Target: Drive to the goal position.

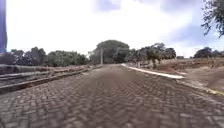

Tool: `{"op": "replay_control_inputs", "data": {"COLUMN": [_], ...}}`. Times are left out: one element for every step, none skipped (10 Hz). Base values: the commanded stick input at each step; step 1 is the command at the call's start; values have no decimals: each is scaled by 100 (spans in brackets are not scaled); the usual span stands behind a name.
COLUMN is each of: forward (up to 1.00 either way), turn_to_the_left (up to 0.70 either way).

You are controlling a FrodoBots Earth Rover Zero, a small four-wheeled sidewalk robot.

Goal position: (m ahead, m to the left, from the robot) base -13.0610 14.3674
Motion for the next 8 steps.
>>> {"op": "replay_control_inputs", "data": {"forward": [-70, -70, -70, -70, -33, 0, 0, 0], "turn_to_the_left": [0, 0, 0, 0, 0, 0, 0, 0]}}
